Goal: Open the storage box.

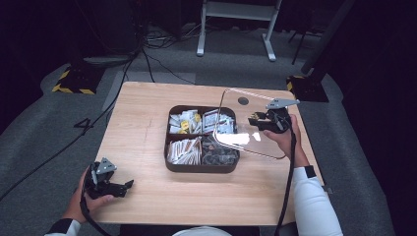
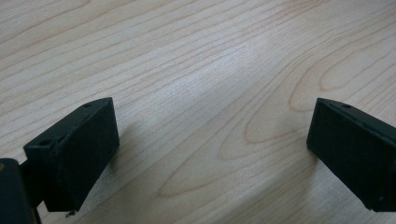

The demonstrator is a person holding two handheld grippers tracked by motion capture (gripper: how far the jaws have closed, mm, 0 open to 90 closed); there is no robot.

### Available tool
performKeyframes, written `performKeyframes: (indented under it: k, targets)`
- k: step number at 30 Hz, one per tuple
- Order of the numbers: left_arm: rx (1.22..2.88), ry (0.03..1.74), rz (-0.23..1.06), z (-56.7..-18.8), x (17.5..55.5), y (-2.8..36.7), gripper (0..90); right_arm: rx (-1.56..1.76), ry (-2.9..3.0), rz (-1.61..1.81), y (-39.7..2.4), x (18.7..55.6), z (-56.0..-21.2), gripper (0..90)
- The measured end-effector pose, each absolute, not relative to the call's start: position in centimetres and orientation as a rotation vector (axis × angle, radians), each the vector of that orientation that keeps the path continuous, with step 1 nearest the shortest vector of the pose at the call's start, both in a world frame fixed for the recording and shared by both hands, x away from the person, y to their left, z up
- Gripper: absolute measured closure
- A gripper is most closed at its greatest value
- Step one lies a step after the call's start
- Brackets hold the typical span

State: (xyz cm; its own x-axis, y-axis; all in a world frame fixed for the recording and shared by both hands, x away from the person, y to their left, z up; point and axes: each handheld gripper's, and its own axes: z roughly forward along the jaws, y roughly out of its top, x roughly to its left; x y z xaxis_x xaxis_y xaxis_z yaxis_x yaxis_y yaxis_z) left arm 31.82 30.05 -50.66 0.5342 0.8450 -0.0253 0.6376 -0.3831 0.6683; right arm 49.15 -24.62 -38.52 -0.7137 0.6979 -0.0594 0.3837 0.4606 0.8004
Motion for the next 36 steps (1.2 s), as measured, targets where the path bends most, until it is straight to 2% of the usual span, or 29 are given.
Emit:
performKeyframes:
  k: [36]
  targets:
    - [2.144,1.194,0.427,-50.7,31.8,30.0,2.5,1.054,2.310,1.060,-32.3,48.2,-40.5,58.7]
